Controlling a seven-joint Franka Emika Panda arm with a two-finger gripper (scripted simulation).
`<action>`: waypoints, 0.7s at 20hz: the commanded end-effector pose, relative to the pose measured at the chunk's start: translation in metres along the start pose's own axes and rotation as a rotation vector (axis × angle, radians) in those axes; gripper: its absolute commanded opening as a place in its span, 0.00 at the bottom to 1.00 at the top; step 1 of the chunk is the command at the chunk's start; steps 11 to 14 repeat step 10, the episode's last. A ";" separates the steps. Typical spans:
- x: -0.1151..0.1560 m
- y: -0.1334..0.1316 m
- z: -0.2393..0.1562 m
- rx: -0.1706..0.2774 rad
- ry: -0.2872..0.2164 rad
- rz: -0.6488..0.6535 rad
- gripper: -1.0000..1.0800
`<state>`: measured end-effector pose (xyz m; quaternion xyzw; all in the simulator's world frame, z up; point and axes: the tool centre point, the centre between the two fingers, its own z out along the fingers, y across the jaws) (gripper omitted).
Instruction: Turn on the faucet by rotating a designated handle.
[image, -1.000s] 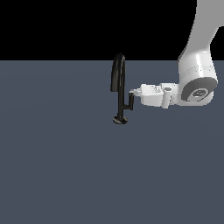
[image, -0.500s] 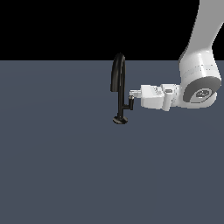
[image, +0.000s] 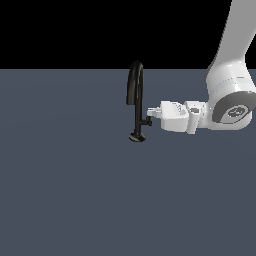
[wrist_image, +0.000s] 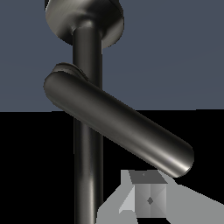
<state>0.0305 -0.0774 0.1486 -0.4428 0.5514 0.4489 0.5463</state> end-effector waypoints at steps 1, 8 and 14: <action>0.007 0.003 0.000 0.000 0.000 0.002 0.00; 0.055 0.024 0.000 -0.002 0.000 0.018 0.00; 0.062 0.027 0.000 -0.003 0.000 0.020 0.00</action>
